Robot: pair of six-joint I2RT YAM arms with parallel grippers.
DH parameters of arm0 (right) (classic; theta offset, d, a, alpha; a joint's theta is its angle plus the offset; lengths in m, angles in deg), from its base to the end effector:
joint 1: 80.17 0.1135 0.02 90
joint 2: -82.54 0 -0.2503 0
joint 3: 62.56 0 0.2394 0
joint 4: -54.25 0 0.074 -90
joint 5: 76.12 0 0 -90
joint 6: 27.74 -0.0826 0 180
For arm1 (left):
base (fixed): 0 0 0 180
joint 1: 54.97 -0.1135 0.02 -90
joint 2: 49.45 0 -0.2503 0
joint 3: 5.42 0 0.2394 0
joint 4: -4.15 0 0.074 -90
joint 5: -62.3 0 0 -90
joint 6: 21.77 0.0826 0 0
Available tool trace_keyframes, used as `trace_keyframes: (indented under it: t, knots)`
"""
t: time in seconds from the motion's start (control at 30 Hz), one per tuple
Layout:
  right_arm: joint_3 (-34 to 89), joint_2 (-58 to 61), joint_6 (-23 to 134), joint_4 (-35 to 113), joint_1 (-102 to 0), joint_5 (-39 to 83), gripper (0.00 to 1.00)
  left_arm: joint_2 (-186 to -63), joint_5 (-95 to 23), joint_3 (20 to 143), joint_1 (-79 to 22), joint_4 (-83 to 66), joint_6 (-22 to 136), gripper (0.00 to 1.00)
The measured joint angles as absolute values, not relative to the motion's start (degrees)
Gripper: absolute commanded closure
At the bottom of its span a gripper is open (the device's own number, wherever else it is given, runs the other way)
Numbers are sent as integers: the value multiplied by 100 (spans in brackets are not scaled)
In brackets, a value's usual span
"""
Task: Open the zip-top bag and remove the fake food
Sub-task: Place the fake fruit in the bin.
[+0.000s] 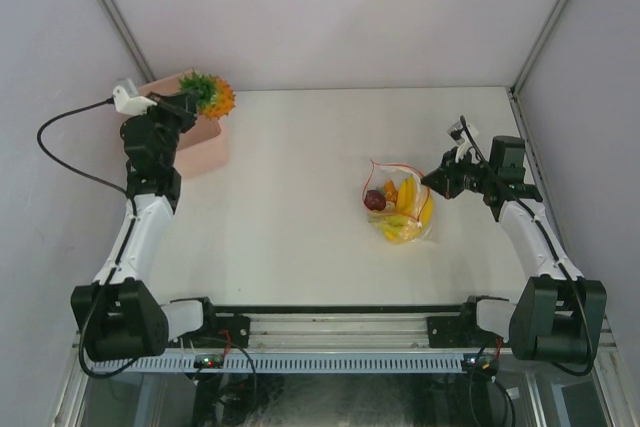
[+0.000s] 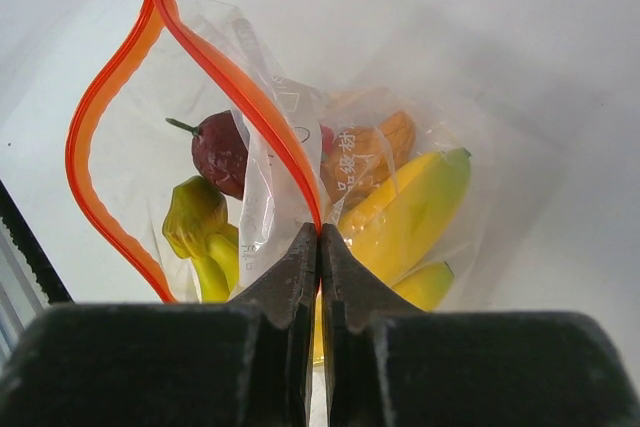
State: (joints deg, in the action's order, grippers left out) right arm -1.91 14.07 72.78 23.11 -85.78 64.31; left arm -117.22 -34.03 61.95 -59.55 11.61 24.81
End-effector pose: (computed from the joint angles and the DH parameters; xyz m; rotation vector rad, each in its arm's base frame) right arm 0.2687 0.0376 0.2341 -0.5423 2.0066 0.8097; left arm 0.3193 0.0164 0.3627 -0.5162 1.3866 -0.6325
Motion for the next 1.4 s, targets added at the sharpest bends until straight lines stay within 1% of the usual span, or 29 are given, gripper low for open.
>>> trace_keyframes:
  t: [0.27,0.83,1.17,1.4]
  knots:
    - [-191,1405,7309,2272,-8576,6405,100,-12588,-2970,6881,-6320,1032,2484,100]
    - [-191,1313,7431,2202,-8532,6388,100,-13890,-2478,8088,-6565,466,2709,100]
    - [-191,1296,7473,2200,-8528,6383,100,-14730,-2325,8864,-6707,-282,2765,100]
    - [-191,1278,7494,2198,-8528,6368,100,-15348,-2280,9640,-6715,-946,2790,100]
